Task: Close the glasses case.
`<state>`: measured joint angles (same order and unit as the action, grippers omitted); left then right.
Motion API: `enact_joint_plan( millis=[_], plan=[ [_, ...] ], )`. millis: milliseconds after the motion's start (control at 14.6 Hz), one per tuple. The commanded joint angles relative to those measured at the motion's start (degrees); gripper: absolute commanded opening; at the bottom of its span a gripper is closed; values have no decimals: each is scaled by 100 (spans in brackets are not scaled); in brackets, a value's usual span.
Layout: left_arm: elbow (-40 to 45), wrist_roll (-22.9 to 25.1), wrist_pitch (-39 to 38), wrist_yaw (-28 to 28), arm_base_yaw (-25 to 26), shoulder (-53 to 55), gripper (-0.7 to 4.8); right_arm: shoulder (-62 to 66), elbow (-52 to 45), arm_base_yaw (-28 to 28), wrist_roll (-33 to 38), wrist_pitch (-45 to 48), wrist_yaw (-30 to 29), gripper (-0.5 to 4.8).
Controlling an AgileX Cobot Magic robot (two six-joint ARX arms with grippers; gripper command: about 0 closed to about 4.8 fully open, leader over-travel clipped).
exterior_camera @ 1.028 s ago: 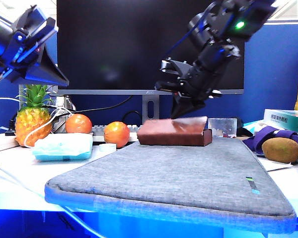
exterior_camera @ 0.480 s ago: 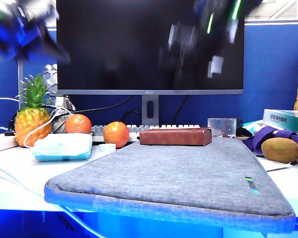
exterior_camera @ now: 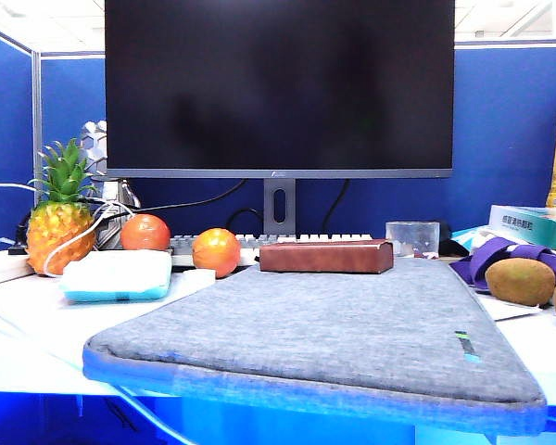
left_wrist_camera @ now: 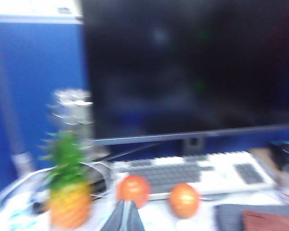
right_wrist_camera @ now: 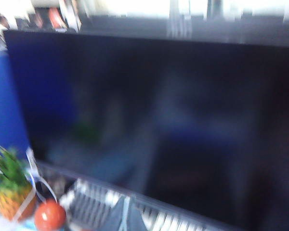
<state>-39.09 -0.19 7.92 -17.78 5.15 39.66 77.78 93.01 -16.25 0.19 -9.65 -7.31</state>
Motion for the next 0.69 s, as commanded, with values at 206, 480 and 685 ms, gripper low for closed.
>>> enact_joint_plan(
  millis=[206,480,685],
  plan=[
    [-15,129,-1388,350,-15,-894,-4,-2310,-2618,-13,-304,1467,881,-6],
    [529,315,-1473,520,-26,-1880,-3,-3871,-5617,-35,-262,2927,1021,-6],
    [1388,50,-1456,612,-26,-3268,-3,-4413,-6872,-33,153,3296,1016,-6]
  ],
)
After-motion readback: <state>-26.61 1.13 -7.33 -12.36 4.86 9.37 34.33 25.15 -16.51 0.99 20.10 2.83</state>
